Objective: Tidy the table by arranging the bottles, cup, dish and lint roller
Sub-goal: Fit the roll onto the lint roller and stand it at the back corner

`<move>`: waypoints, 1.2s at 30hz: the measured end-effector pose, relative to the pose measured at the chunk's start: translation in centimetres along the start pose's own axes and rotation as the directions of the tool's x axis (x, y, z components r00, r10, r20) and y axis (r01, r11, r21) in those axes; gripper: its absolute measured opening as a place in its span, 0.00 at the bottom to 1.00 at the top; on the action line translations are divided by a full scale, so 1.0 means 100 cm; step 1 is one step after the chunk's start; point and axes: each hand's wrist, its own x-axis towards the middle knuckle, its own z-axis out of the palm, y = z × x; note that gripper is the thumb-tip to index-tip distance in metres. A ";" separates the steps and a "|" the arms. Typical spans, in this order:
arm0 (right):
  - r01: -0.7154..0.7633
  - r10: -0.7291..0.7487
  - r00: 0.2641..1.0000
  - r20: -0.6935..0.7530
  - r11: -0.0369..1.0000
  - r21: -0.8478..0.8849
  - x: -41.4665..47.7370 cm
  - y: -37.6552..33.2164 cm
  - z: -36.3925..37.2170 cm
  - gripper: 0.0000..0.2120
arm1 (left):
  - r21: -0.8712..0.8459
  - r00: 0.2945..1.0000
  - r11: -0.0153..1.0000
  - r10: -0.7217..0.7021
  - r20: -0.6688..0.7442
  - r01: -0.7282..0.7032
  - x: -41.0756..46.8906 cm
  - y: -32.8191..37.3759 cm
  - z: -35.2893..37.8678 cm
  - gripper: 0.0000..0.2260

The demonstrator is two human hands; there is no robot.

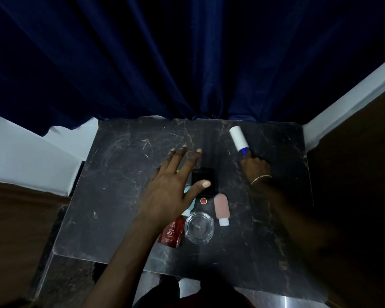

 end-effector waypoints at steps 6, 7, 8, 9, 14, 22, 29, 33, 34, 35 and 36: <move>-0.212 0.230 0.969 -0.086 0.961 0.178 0.009 0.060 0.005 0.22 | 0.056 1.000 0.998 0.007 -0.007 -0.006 0.000 0.000 0.005 0.36; -0.229 0.248 0.963 -0.109 0.959 0.167 0.009 0.071 0.006 0.22 | 0.066 1.000 0.998 0.016 -0.017 -0.014 0.000 0.000 0.006 0.36; -0.242 0.263 0.956 -0.131 0.958 0.155 0.010 0.080 0.007 0.22 | 0.080 0.999 0.997 0.024 -0.025 -0.022 0.000 0.000 0.007 0.37; -0.256 0.280 0.949 -0.145 0.953 0.163 0.010 0.088 0.008 0.23 | 0.097 0.999 0.995 0.031 -0.032 -0.028 0.000 0.000 0.008 0.37; -0.261 0.297 0.940 -0.168 0.943 0.207 0.014 0.098 0.012 0.23 | 0.125 0.999 0.992 0.028 -0.045 -0.022 0.003 0.001 0.013 0.39; -0.170 0.183 0.977 -0.106 0.978 0.119 0.022 0.062 0.019 0.21 | 0.108 0.999 0.994 0.014 -0.037 -0.010 0.005 0.001 0.013 0.40; 0.072 -0.077 0.996 -0.033 0.988 -0.137 0.015 0.010 0.030 0.24 | 0.089 1.000 0.996 0.002 -0.030 0.001 0.004 0.004 0.011 0.39; 0.197 -0.200 0.980 0.002 0.958 -0.207 0.009 -0.010 0.041 0.25 | 0.095 1.000 0.995 -0.005 -0.022 0.007 0.001 0.005 0.011 0.39; 0.219 -0.223 0.975 0.005 0.950 -0.221 0.008 -0.013 0.044 0.25 | 0.094 1.000 0.996 -0.006 -0.022 0.008 0.000 0.005 0.010 0.39; 0.230 -0.236 0.972 0.001 0.946 -0.229 0.008 -0.016 0.045 0.24 | 0.091 1.000 0.996 -0.007 -0.021 0.008 -0.001 0.005 0.010 0.39; 0.230 -0.238 0.971 -0.008 0.946 -0.228 0.008 -0.017 0.046 0.23 | 0.086 1.000 0.996 -0.007 -0.020 0.009 -0.002 0.005 0.010 0.39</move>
